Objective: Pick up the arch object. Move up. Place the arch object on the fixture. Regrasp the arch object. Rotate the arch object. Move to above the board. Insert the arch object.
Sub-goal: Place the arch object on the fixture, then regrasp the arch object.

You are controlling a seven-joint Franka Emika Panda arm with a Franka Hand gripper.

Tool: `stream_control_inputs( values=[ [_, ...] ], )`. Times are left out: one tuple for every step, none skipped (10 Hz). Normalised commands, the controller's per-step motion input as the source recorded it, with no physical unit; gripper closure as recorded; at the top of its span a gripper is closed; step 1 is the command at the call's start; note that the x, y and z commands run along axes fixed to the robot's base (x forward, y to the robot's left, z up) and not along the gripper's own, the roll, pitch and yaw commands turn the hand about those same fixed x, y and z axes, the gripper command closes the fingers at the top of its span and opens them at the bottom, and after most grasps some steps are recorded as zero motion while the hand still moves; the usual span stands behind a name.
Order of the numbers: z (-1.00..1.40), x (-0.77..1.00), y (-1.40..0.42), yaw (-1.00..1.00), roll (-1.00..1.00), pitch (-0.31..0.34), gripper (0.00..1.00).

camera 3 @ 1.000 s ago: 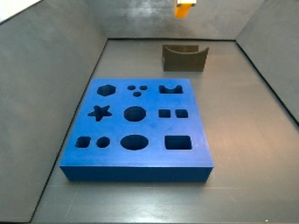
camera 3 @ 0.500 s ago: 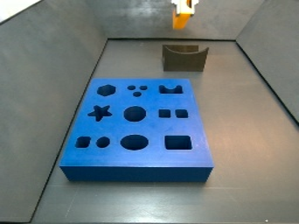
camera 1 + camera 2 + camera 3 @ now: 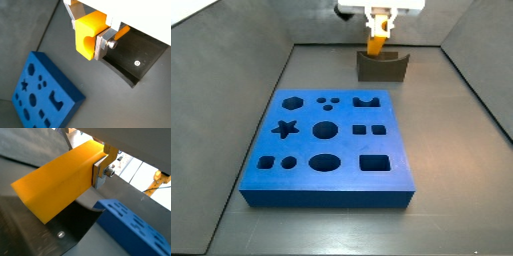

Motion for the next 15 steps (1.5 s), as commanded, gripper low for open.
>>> stream_control_inputs(
  values=[
    [-1.0,0.32,0.13,-0.19,-0.19,-0.028,1.0],
    [-0.85,0.29,0.1,-0.15,-0.18,-0.051,1.0],
    [-0.72,0.26,0.09,-0.12,-0.17,-0.053,1.0],
    [-0.59,0.22,0.1,-0.08,-0.14,-0.05,1.0],
    [-0.58,0.19,0.11,-0.07,-0.14,-0.052,1.0],
    [-0.59,0.14,0.1,-0.06,-0.14,-0.044,1.0],
    [0.0,0.0,0.0,0.0,0.0,0.0,0.0],
    [1.0,0.0,0.0,-0.03,-0.03,-0.039,0.0],
    [1.0,0.0,0.01,-0.02,-0.02,-0.037,0.0],
    [1.0,-0.02,0.01,0.0,0.0,-0.028,0.0],
    [1.0,-0.02,0.0,0.02,0.02,-0.01,0.0],
    [1.0,-0.03,0.0,0.03,0.03,0.01,0.0],
    [0.98,-0.03,0.0,0.03,0.04,0.035,0.0],
    [0.84,-0.04,0.0,0.03,0.05,0.049,0.0],
    [0.74,-0.04,0.0,0.02,0.05,0.058,0.0]
  ],
)
